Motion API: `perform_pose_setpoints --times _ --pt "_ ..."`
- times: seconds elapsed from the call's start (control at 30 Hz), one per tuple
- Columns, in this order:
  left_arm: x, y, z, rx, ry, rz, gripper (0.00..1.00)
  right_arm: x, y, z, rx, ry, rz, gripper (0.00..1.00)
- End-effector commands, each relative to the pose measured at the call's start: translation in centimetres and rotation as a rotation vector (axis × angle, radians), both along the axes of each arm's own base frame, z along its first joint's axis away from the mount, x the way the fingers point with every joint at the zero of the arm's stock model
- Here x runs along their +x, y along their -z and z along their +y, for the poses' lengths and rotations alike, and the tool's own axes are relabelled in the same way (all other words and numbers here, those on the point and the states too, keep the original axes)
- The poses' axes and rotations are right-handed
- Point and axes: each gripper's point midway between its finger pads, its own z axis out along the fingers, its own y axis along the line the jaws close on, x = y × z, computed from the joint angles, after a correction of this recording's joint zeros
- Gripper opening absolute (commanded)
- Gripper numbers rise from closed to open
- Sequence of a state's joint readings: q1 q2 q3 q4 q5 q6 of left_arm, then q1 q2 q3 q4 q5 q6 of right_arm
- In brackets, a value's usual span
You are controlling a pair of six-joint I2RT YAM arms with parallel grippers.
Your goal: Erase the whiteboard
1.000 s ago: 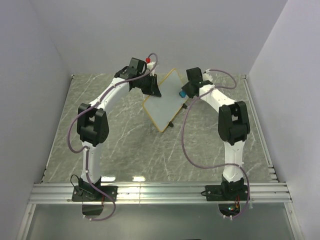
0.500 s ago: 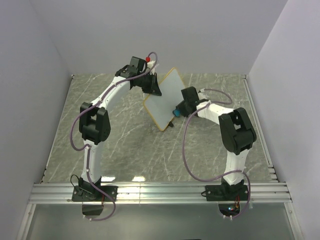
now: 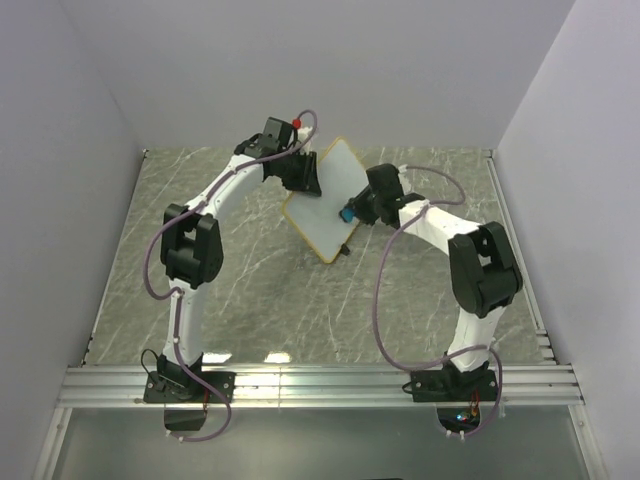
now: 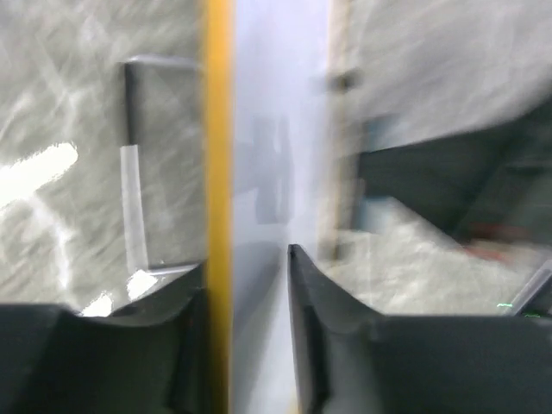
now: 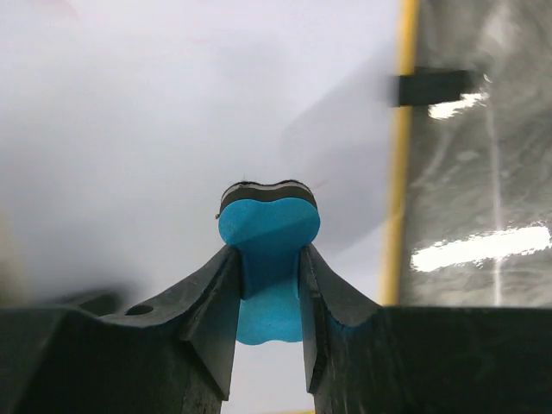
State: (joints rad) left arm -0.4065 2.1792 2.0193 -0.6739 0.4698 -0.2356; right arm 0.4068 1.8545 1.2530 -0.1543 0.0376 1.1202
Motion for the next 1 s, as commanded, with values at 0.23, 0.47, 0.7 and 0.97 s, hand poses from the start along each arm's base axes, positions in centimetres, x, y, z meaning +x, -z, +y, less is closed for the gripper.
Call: perform_pose_setpoints --times 0.23,0.47,0.7,0.97 --pt "-2.6 5.0 1.1 0.169 -0.032 0.122 0.66 -3.3 -8.8 -6.8 -0.058 0.004 -0.150 0.00" --pt "-1.7 1.2 1.5 0.172 -0.067 0.049 0.95 -5.7 -9.6 -9.2 -0.128 -0.014 -0.155 0.00" --pt "-1.4 -5.7 2.4 0.121 -0.116 -0.092 0.99 -7.9 -7.0 -10.3 -0.139 -0.008 -0.111 0.00" --pt "-1.4 -12.3 4.4 0.035 -0.252 -0.259 1.00 -8.5 -1.3 -11.8 -0.218 0.013 0.028 0.50"
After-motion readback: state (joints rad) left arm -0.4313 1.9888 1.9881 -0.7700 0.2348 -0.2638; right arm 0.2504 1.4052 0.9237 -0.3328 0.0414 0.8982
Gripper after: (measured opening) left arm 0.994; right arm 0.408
